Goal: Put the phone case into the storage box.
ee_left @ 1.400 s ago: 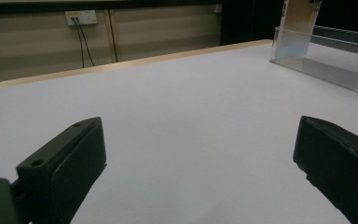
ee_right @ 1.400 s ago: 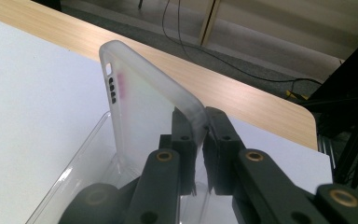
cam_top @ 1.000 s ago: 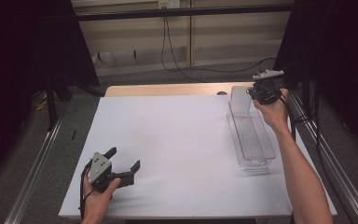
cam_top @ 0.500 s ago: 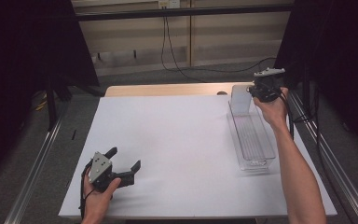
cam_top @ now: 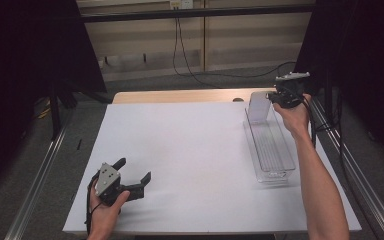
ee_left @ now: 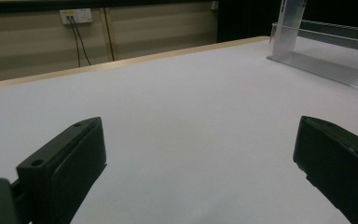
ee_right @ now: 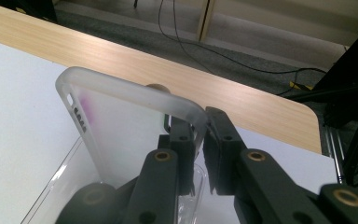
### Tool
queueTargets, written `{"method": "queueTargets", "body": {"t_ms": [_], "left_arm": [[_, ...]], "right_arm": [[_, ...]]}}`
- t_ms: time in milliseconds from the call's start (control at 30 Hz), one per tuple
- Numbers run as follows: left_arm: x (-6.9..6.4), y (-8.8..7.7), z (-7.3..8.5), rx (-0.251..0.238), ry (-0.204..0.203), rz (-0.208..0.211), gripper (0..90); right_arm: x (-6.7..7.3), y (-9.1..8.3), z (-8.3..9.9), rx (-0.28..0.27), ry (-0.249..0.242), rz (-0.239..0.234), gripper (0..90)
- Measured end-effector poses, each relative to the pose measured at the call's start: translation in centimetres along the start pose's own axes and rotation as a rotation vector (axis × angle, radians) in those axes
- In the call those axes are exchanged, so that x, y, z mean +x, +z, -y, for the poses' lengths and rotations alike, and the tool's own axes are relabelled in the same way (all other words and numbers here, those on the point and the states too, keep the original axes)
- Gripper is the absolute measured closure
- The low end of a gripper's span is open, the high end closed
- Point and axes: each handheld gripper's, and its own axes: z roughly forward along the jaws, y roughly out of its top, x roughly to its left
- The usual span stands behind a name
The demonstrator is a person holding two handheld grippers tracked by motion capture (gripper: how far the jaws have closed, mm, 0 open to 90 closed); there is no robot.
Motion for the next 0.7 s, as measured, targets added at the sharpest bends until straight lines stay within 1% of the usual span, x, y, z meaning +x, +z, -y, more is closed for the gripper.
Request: {"method": "queueTargets", "body": {"t_ms": [33,100,333,467,533,700], "left_arm": [[0.02,-0.01,0.00,0.000,0.003,0.001,2.3],[0.01,-0.01,0.01,0.000,0.002,0.001,2.3],[0.00,-0.03,-0.01,0.000,0.003,0.000,2.3],[0.06,-0.04,-0.03,0.000,0.001,-0.002,2.3],[0.08,0.01,-0.09,-0.003,-0.002,-0.006,2.3],[0.10,0.04,-0.13,-0.007,-0.004,-0.005,2.3]], "right_arm": [[-0.04,-0.01,0.04,0.000,0.007,0.005,82.3],[-0.17,-0.08,0.10,-0.002,0.019,-0.003,81.5],[-0.13,-0.17,0.01,-0.008,0.019,-0.003,77.5],[-0.38,-0.37,0.10,-0.012,0.028,-0.003,73.4],[-0.43,-0.47,0.19,-0.015,0.029,0.002,68.4],[-0.51,-0.81,0.28,-0.021,0.040,0.003,63.6]]}}
